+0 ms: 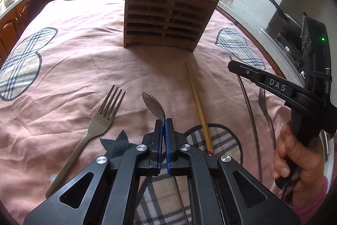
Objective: Organize utensils
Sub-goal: 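Grasp the metal spoon with the left tool while the right tool grasps a fork, then lift and carry the spoon and fork above the wooden holder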
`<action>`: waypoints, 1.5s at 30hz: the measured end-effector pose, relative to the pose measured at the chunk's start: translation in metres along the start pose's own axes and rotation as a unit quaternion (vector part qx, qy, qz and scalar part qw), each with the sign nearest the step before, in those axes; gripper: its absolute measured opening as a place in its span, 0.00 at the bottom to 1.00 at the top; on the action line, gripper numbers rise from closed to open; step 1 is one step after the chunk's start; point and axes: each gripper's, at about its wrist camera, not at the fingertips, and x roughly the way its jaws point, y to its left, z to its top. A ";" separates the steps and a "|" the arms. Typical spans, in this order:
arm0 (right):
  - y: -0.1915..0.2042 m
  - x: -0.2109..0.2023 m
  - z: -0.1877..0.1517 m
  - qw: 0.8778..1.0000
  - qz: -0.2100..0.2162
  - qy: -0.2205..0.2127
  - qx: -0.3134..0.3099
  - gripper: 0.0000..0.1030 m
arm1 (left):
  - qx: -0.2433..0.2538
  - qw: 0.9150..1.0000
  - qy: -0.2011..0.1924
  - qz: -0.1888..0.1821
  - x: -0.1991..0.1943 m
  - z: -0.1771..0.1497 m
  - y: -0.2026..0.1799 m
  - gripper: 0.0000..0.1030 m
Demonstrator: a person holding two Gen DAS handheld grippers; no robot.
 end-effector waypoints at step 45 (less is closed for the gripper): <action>0.009 -0.087 0.010 0.994 0.050 -0.095 0.014 0.04 | -0.036 0.998 0.032 0.047 0.023 0.012 0.012 0.42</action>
